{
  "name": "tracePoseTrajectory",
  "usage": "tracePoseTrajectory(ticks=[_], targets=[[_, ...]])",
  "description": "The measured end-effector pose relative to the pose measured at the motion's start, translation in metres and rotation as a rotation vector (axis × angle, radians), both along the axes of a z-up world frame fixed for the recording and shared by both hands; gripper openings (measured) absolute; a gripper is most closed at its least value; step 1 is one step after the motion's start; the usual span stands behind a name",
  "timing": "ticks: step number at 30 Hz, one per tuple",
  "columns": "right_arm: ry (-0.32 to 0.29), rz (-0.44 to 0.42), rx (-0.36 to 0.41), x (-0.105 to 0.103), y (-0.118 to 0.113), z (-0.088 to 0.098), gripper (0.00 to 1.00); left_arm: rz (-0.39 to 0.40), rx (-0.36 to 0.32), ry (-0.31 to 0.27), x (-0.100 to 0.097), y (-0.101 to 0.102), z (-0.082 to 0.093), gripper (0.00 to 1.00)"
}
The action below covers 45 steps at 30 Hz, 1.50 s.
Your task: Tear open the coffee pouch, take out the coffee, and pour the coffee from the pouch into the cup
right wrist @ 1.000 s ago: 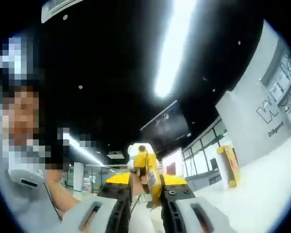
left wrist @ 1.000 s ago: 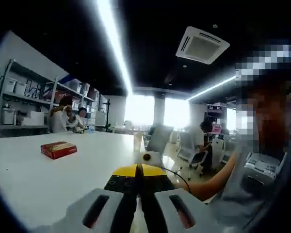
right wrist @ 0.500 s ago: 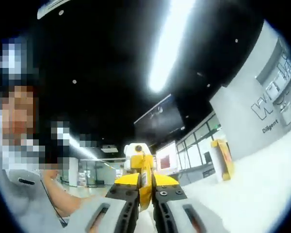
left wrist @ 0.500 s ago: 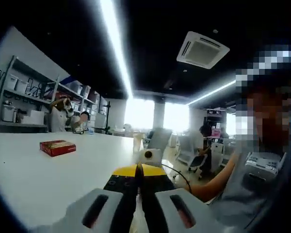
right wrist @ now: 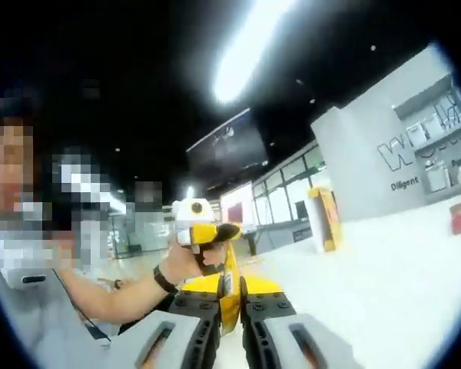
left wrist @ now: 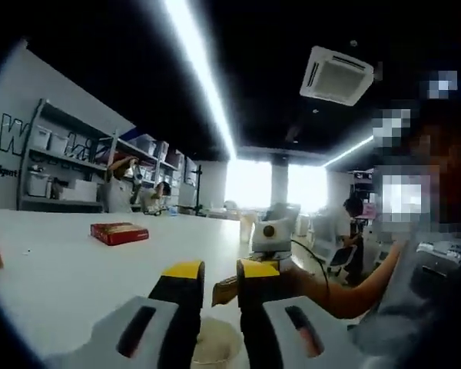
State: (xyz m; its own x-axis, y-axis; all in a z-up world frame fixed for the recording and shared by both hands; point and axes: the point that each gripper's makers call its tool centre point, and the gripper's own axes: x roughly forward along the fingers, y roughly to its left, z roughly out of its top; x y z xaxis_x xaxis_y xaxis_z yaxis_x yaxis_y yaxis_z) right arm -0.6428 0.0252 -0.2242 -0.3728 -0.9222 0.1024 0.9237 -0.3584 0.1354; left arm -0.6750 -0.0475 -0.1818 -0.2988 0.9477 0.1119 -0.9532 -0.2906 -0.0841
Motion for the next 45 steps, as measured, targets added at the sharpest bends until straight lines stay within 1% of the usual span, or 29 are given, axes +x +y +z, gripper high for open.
tracePoseTrajectory(ticks=[1, 3, 5, 6, 8, 9, 11, 12, 13, 14, 15, 16, 18, 19, 21, 23, 25, 27, 28, 29, 30, 32, 33, 36, 39, 41, 45], targets=[[0.000, -0.009, 0.026, 0.000, -0.002, -0.002, 0.09, 0.025, -0.001, 0.008, -0.001, -0.004, -0.002, 0.20], [-0.009, -0.027, 0.079, 0.000, -0.005, -0.008, 0.09, 0.093, 0.017, 0.022, -0.001, -0.014, -0.002, 0.20], [-0.015, -0.044, 0.127, 0.000, -0.008, -0.013, 0.09, 0.162, 0.027, 0.021, -0.002, -0.026, -0.007, 0.19], [-0.021, -0.046, 0.134, 0.000, -0.009, -0.014, 0.09, 0.203, 0.012, 0.028, -0.004, -0.032, -0.012, 0.19], [-0.041, -0.048, 0.147, 0.001, -0.009, -0.017, 0.09, 0.279, -0.041, 0.075, -0.007, -0.041, -0.023, 0.19], [-0.046, -0.053, 0.154, 0.000, -0.008, -0.017, 0.09, 0.302, -0.060, 0.078, -0.009, -0.044, -0.030, 0.19], [-0.047, -0.065, 0.173, 0.000, -0.007, -0.018, 0.09, 0.316, -0.064, 0.068, -0.010, -0.049, -0.039, 0.19], [-0.046, -0.075, 0.184, -0.001, -0.006, -0.018, 0.09, 0.315, -0.053, 0.065, -0.011, -0.053, -0.043, 0.19], [-0.047, -0.082, 0.200, -0.001, -0.005, -0.019, 0.09, 0.302, -0.028, 0.038, -0.011, -0.056, -0.047, 0.19], [-0.042, -0.089, 0.218, -0.001, -0.005, -0.019, 0.09, 0.281, -0.011, -0.006, -0.010, -0.058, -0.052, 0.19], [-0.037, -0.089, 0.224, -0.001, -0.005, -0.017, 0.09, 0.273, -0.008, -0.025, -0.011, -0.061, -0.057, 0.19], [-0.036, -0.087, 0.232, -0.001, -0.005, -0.017, 0.09, 0.283, -0.006, -0.016, -0.014, -0.066, -0.061, 0.19], [-0.028, -0.078, 0.259, -0.002, -0.006, -0.013, 0.09, 0.292, -0.002, -0.024, -0.016, -0.072, -0.066, 0.19], [-0.027, -0.075, 0.274, -0.005, -0.006, -0.011, 0.09, 0.290, 0.008, -0.033, -0.016, -0.074, -0.065, 0.19], [-0.023, -0.055, 0.322, -0.007, -0.006, -0.009, 0.09, 0.279, 0.041, -0.024, -0.012, -0.077, -0.058, 0.19], [-0.022, -0.013, 0.380, -0.007, -0.007, -0.009, 0.09, 0.266, 0.061, -0.024, -0.011, -0.081, -0.054, 0.19], [-0.038, 0.021, 0.422, -0.011, -0.005, -0.008, 0.09, 0.242, 0.079, -0.034, -0.010, -0.082, -0.054, 0.19], [-0.012, 0.046, 0.486, -0.018, -0.003, -0.008, 0.09, 0.229, 0.097, -0.042, -0.008, -0.084, -0.051, 0.19], [-0.032, 0.046, 0.493, -0.022, -0.003, -0.006, 0.09, 0.227, 0.105, -0.039, -0.007, -0.085, -0.050, 0.18], [-0.022, 0.060, 0.501, -0.024, -0.004, -0.003, 0.09, 0.224, 0.108, -0.041, -0.007, -0.084, -0.049, 0.18], [-0.026, 0.091, 0.500, -0.022, -0.006, -0.001, 0.09, 0.221, 0.108, -0.040, -0.006, -0.083, -0.049, 0.18], [-0.032, 0.125, 0.500, -0.020, -0.009, 0.000, 0.09, 0.214, 0.109, -0.039, -0.004, -0.082, -0.049, 0.18], [-0.027, 0.146, 0.512, -0.019, -0.012, -0.001, 0.09, 0.212, 0.110, -0.041, -0.004, -0.082, -0.049, 0.18], [-0.014, 0.166, 0.575, -0.021, -0.015, -0.008, 0.09, 0.205, 0.115, -0.047, -0.005, -0.081, -0.047, 0.17], [-0.015, 0.199, 0.591, -0.020, -0.020, -0.009, 0.09, 0.188, 0.106, -0.045, -0.004, -0.077, -0.043, 0.17], [-0.012, 0.220, 0.615, -0.018, -0.021, -0.010, 0.09, 0.167, 0.082, -0.034, -0.001, -0.073, -0.039, 0.17], [-0.013, 0.241, 0.636, -0.023, -0.020, -0.005, 0.09, 0.116, 0.013, -0.017, 0.003, -0.061, -0.034, 0.17]])
